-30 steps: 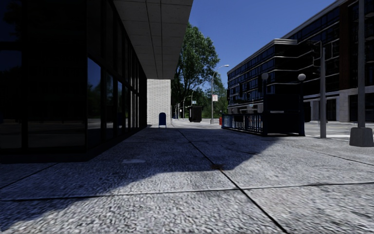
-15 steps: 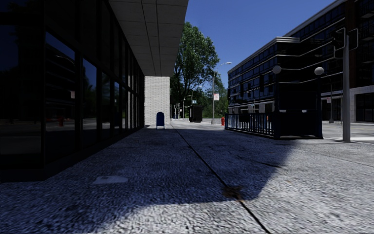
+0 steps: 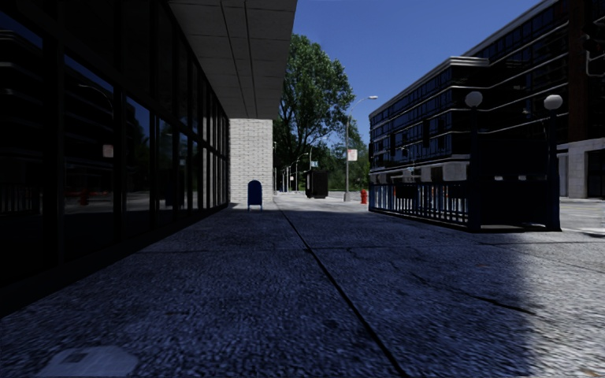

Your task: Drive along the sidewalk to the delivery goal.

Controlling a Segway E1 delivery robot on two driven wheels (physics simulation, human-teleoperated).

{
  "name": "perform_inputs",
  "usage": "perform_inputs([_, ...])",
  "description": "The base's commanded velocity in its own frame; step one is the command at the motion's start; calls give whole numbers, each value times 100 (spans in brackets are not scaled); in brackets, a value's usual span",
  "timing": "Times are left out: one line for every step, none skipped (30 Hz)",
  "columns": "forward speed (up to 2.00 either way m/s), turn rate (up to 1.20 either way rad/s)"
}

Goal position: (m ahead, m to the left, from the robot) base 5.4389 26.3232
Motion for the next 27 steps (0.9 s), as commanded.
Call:
perform_inputs([200,0])
perform_inputs([200,0])
perform_inputs([200,0])
perform_inputs([200,0])
perform_inputs([200,0])
perform_inputs([200,0])
perform_inputs([200,0])
perform_inputs([200,0])
perform_inputs([200,0])
perform_inputs([200,0])
perform_inputs([200,0])
perform_inputs([200,0])
perform_inputs([200,0])
perform_inputs([200,0])
perform_inputs([200,0])
perform_inputs([200,0])
perform_inputs([200,0])
perform_inputs([200,0])
perform_inputs([200,0])
perform_inputs([200,0])
perform_inputs([200,0])
perform_inputs([200,0])
perform_inputs([200,0])
perform_inputs([200,0])
perform_inputs([200,0])
perform_inputs([200,0])
perform_inputs([200,0])
